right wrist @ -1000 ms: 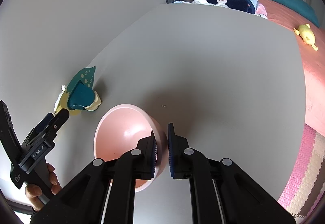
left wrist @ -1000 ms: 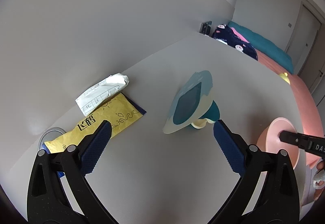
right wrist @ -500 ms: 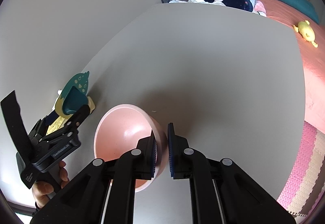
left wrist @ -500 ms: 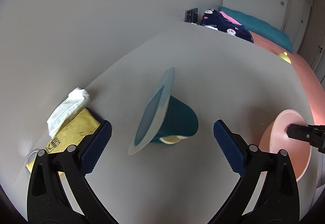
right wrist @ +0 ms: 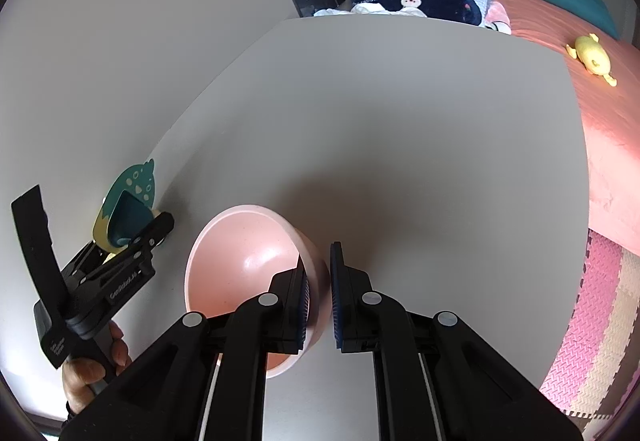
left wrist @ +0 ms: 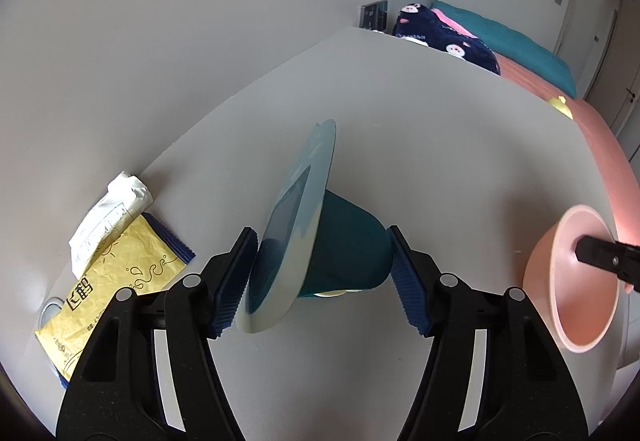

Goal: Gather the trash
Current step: 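Lift the blue pouch with the left tool while the right tool grasps the pink bowl rim, then carry the blue pouch and pink bowl over the black bin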

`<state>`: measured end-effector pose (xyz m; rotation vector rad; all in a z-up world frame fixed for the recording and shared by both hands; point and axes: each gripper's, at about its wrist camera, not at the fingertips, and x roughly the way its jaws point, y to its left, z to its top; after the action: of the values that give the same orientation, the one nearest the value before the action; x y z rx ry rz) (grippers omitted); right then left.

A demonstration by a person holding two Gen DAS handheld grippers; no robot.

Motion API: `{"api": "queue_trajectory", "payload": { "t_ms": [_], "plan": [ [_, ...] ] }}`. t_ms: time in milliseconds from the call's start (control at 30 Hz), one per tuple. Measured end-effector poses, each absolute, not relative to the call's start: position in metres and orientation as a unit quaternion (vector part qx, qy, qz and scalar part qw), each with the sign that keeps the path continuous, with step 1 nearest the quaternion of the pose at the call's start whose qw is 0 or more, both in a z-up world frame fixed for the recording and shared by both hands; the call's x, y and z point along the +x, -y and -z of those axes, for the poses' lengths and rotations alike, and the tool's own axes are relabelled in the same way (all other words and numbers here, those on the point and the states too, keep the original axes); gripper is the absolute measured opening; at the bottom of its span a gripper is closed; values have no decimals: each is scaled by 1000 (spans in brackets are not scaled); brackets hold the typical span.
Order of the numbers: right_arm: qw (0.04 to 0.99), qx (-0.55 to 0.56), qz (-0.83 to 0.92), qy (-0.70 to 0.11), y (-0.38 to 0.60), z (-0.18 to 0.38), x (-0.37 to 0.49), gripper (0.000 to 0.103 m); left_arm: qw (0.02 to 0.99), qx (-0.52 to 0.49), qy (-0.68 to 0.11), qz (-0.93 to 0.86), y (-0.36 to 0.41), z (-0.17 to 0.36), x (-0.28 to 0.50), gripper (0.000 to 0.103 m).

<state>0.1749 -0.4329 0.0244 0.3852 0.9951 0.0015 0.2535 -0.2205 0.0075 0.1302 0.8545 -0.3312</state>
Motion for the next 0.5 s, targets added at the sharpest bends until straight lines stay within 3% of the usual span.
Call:
{"api": "queue_trajectory", "payload": {
  "t_ms": [500],
  "plan": [
    [868, 225, 17, -442, 493, -48, 129, 11, 898, 92, -380, 199, 278, -51, 181, 63]
  ]
}}
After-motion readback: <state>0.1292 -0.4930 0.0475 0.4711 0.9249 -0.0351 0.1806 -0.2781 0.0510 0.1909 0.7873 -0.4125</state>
